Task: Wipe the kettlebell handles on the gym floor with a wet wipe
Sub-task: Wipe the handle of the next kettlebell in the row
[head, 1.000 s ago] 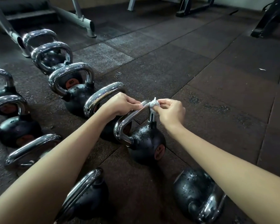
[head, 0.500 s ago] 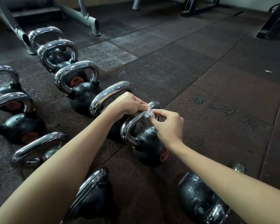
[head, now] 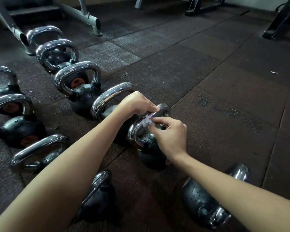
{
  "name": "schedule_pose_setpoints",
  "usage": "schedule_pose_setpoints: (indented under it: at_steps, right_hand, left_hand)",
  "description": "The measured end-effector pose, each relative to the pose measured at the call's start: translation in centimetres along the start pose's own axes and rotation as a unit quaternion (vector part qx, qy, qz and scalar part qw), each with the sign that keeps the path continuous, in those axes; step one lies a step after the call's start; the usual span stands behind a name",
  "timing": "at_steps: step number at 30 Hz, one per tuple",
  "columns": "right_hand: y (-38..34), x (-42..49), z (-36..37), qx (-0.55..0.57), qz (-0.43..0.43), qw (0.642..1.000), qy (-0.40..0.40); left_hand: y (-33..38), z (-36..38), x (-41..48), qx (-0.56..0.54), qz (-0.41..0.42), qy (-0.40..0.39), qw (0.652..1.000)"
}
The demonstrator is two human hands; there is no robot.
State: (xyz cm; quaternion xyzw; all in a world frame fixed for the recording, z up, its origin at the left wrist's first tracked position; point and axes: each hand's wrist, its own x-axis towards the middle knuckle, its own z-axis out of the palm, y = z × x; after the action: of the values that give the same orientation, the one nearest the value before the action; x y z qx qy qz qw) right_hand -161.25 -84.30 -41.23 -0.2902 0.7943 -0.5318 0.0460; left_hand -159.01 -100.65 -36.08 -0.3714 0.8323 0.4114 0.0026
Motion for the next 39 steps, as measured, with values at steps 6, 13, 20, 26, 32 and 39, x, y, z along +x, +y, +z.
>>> schedule_pose_setpoints:
  at_steps: [6,13,20,26,32,39]
  right_hand:
    - [-1.0,0.6,-0.1,0.002,0.028,0.999,0.015]
    - [-1.1,-4.0,2.1,-0.010,0.041,0.997,-0.059]
    - [-0.4,-4.6,2.4,-0.058,0.017,0.997,-0.048]
    - [1.2,-4.8,2.0,-0.154,0.024,0.984,-0.083]
    - [0.5,-4.1,1.8,-0.206,0.023,0.972,-0.110]
    - [0.7,-3.5,0.0,-0.239,0.027,0.961,-0.134]
  left_hand:
    - [0.0,0.0,0.0,0.007,-0.004,0.000,1.000]
    - [-0.4,-0.2,-0.2,-0.014,-0.003,-0.006,1.000]
    - [-0.2,-0.2,-0.4,-0.034,-0.011,-0.020,0.999]
    - [-0.6,-0.2,-0.2,-0.014,-0.011,-0.008,1.000]
    - [-0.7,-0.1,-0.5,-0.023,-0.008,-0.005,1.000]
    - [-0.5,0.6,-2.1,0.008,0.003,0.033,0.999]
